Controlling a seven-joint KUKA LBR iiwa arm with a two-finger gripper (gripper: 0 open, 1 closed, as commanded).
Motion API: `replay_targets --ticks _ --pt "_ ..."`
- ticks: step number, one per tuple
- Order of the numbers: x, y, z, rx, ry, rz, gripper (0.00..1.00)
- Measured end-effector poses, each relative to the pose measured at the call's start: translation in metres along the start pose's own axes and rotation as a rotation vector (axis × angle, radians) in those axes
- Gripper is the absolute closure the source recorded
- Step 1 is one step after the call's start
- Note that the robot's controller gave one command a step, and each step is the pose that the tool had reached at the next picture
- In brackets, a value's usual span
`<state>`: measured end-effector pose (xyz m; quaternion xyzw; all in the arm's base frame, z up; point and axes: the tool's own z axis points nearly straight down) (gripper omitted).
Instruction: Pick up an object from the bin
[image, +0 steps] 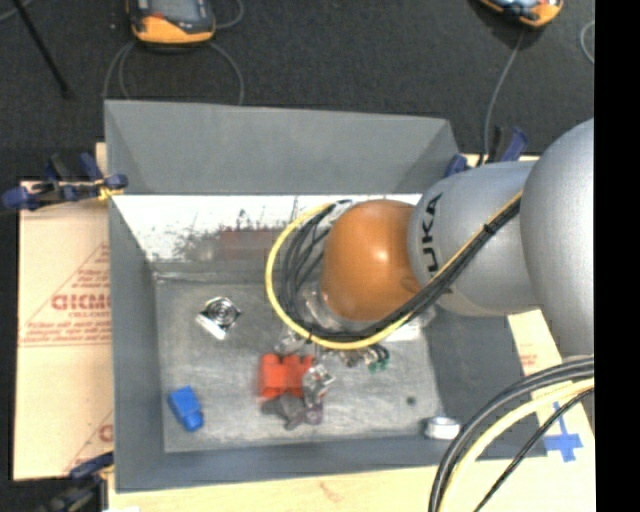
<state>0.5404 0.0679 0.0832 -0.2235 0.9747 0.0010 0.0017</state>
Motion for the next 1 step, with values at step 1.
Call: replay_targets --ticks 1 --pt "-0.0170 0.0129 -0.1173 0.005 -0.004 -0.355 1.00"
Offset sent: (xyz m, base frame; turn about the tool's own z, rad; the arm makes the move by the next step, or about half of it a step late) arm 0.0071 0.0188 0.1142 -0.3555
